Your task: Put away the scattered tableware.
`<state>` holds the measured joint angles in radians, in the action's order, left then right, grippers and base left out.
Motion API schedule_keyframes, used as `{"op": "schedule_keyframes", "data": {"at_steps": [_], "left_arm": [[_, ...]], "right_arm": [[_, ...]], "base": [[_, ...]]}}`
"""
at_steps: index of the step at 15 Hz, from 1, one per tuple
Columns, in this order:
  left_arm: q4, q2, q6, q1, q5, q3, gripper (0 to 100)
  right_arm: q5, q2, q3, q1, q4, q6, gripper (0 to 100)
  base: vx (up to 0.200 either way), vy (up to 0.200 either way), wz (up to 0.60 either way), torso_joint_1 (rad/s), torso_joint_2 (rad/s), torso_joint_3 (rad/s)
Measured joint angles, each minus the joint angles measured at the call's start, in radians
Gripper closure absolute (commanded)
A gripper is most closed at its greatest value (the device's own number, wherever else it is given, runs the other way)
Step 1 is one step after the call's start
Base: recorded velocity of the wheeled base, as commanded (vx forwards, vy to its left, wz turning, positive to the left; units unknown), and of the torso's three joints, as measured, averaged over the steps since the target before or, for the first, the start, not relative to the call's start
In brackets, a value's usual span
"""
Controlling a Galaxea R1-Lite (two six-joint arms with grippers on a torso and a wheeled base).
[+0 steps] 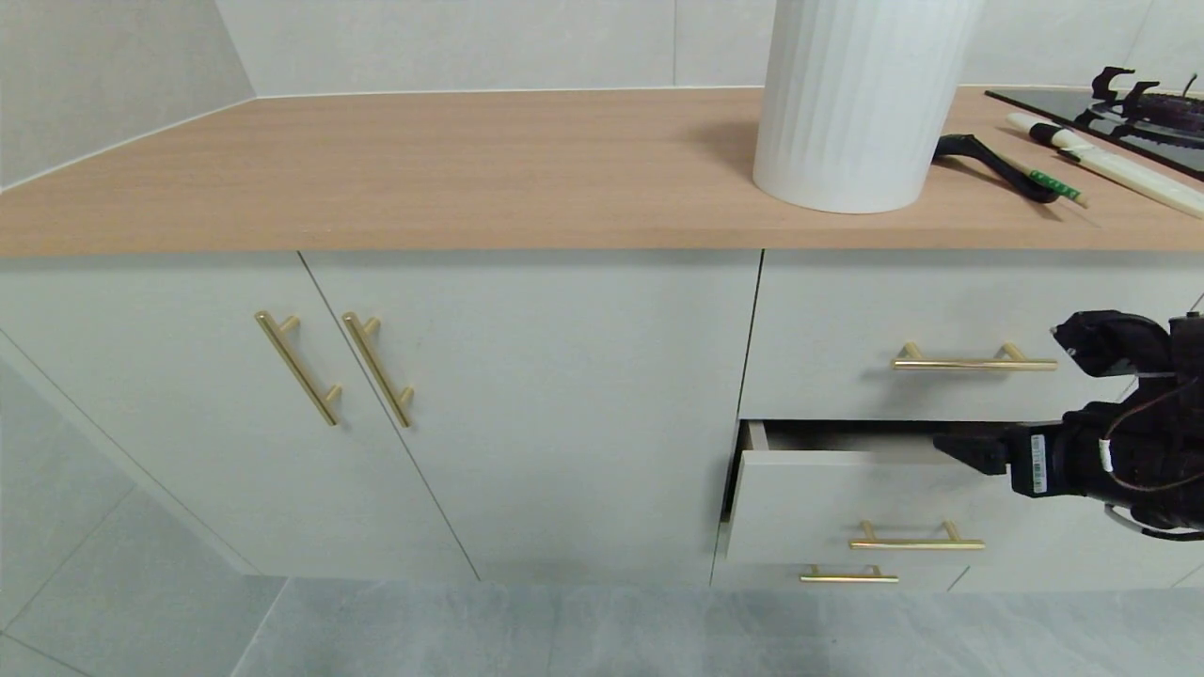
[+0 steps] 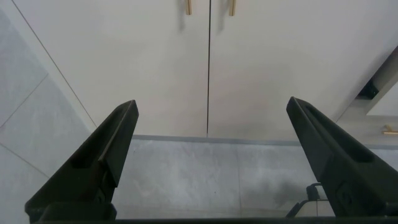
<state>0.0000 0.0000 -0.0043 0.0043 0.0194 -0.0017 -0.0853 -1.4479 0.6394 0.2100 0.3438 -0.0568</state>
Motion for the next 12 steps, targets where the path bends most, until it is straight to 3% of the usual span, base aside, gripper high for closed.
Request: {"op": "schedule_keyframes", "data": {"at_steps": [8, 12], "left_arm": [[0.0, 0.0, 0.0, 0.0, 0.0, 0.0, 0], [0.0, 0.0, 0.0, 0.0, 0.0, 0.0, 0]], "right_arm": [[-0.119, -0.273, -0.097, 0.017, 0.464, -0.013, 0], [-0.14, -0.369, -0.118, 0.017, 0.544, -0.013, 0]], "base": [[0.0, 0.0, 0.0, 0.0, 0.0, 0.0], [0.0, 0.0, 0.0, 0.0, 0.0, 0.0]]}}
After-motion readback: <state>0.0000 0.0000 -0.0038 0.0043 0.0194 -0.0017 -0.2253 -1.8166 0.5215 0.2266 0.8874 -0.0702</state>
